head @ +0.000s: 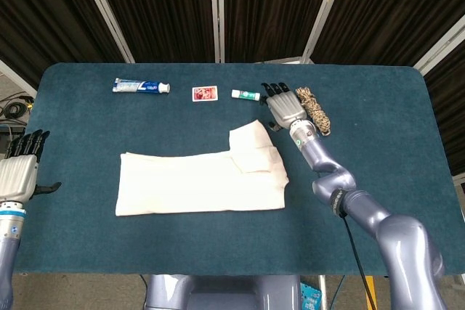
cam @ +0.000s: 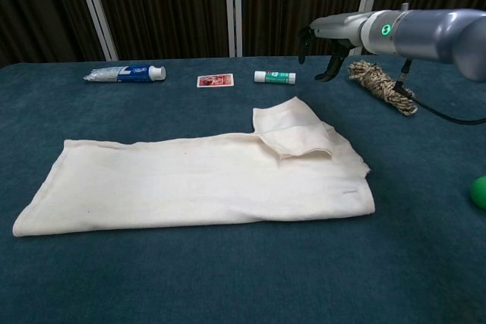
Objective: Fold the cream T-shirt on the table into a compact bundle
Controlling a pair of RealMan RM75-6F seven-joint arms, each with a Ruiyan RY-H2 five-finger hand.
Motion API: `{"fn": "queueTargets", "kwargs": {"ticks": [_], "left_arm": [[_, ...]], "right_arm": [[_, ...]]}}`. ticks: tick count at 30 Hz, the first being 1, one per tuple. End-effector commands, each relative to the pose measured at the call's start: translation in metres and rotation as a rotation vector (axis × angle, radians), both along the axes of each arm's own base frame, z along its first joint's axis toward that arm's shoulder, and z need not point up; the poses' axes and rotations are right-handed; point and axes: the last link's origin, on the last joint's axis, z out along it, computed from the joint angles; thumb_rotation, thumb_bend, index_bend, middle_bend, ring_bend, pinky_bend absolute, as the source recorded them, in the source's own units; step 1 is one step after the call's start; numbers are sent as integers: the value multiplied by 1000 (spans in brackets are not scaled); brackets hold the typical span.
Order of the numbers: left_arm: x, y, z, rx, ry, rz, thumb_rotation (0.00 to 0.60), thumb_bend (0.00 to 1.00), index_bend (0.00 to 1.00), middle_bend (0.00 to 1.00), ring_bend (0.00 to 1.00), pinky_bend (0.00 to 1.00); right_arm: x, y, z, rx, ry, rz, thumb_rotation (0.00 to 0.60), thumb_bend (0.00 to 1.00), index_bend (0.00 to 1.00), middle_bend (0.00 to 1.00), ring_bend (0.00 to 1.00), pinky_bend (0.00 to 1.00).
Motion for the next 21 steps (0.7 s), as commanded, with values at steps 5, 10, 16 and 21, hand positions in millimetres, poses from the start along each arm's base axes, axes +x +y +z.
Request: {"fn": "queueTargets", "kwargs": {"ticks": [5,10,16,21], "left_arm": [[-4,4,0,5,5,13,600,0,0,0,0,0],[-6,5,-3,-5,20,20,600,0,0,0,0,0],[-7,5,-6,-4,28,24,600,0,0,0,0,0],[-9,6,-7,-5,32,32,600,0,0,0,0,0]], "right_arm": [[8,-3,-37,42,-1,-67,600,286,385,0,0,0],[2,1,-51,48,-5,-109,600,295,393,0,0,0],[1,0,-54,47,15,-114,600,295,394,0,0,0],[-2,-1,-54,47,26,-123,600,303,396,0,0,0]]}}
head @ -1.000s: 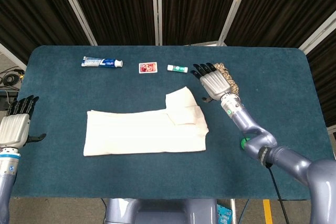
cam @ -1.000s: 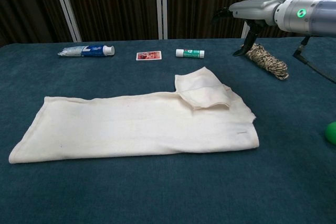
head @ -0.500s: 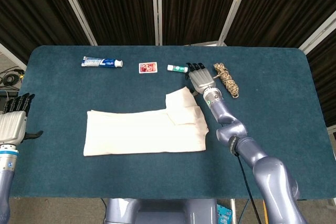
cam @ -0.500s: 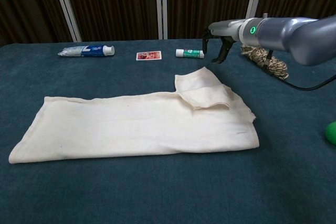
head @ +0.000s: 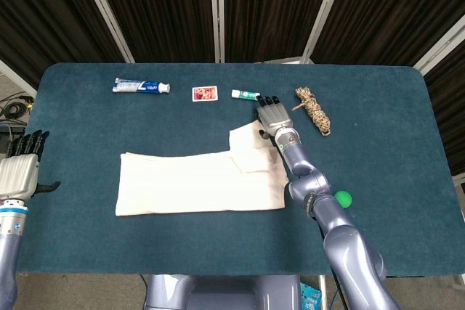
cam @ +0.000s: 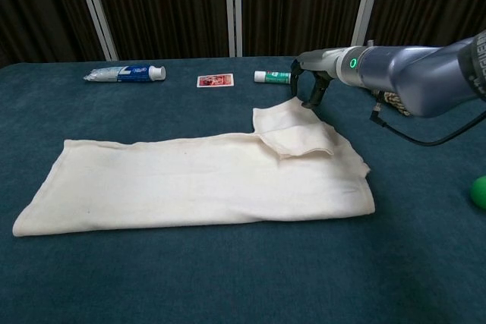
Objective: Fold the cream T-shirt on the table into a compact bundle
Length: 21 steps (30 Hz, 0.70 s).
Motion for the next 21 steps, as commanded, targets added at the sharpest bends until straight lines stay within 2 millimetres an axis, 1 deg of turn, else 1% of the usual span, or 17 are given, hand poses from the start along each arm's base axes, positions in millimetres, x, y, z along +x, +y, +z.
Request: {"fn": "queueTargets", "kwargs": {"ticks": [1,8,13,15,17,21], "left_arm": [[-1,0,-1,-1,0,3,600,0,0,0,0,0],[-1,0,0,4,3,4,600,0,0,0,0,0],[-3,1,-1,3,7,8,600,0,0,0,0,0],[-3,1,-1,2,7,10,600,0,0,0,0,0],[-4,1,-1,1,10,13,600,0,0,0,0,0],[-5,1,-1,2,9,16,600,0,0,0,0,0]], "right_arm": [[-1,0,-1,2,9,-4,600,302,396,0,0,0],[-7,-1,-1,8,38,-26,600,303,375,0,0,0],[-4,0,-3,3,28,-20,600,300,300,0,0,0],[-3,0,-4,3,28,-16,600,300,292,0,0,0],[-4,1,-6,11,33,-21,600,301,301,0,0,0],[-5,3,-8,21,32,-32,600,322,368,0,0,0]]}}
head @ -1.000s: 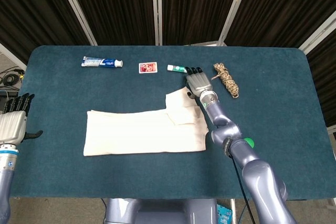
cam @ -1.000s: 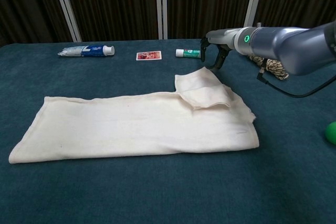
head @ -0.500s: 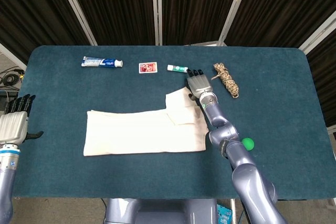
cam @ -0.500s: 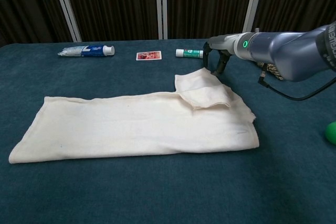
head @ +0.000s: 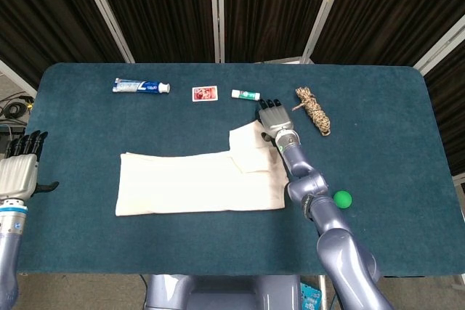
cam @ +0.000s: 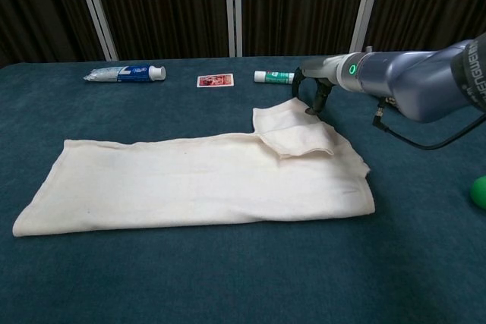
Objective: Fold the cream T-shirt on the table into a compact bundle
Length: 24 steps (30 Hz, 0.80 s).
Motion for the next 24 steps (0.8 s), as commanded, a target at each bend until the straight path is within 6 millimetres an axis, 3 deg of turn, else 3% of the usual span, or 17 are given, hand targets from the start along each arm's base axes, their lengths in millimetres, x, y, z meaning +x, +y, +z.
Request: {"fn": "queueTargets", "kwargs": {"ticks": [1,24], "left_arm": [[0,0,0,1,0,1,600,0,0,0,0,0],[-1,0,-2,-6,7,1,600,0,0,0,0,0]], "right_arm": [[0,1,-1,4,-2,-4,600,333,387,0,0,0],[5,4,-4,-2,-113,1,600,379,684,0,0,0]]}}
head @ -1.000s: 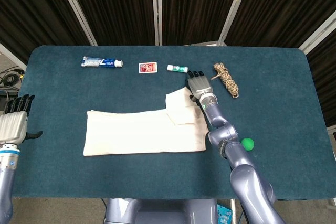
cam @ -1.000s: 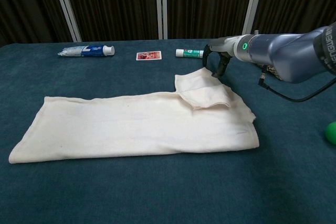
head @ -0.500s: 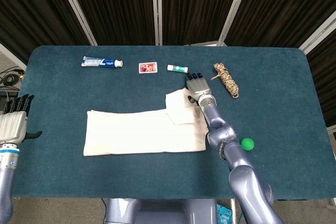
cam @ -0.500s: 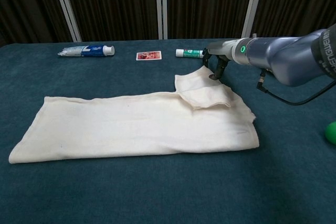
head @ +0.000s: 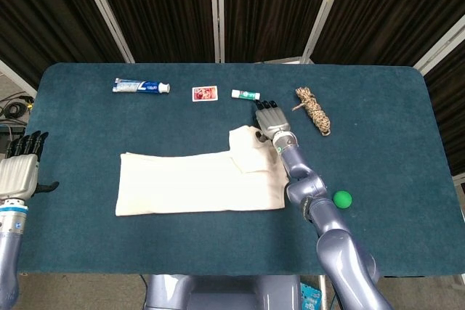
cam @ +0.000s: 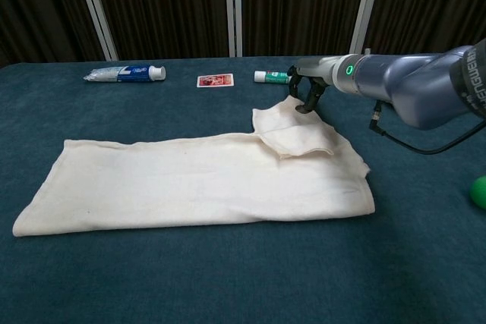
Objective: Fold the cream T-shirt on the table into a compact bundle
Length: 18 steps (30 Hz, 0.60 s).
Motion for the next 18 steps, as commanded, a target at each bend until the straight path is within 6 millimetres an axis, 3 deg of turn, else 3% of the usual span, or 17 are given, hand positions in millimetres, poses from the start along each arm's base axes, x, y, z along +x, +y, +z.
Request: {"fn": "queueTargets", "kwargs": {"ticks": [1,18], "left_arm": [[0,0,0,-1,0,-1,600,0,0,0,0,0],[6,-3,-2,-10,-8,-24,600,0,0,0,0,0]], "right_arm": [[-1,1,0,0,-8,3,600,380,685,0,0,0],[-3,6,10,14,-39,123,600,380,699,0,0,0]]}}
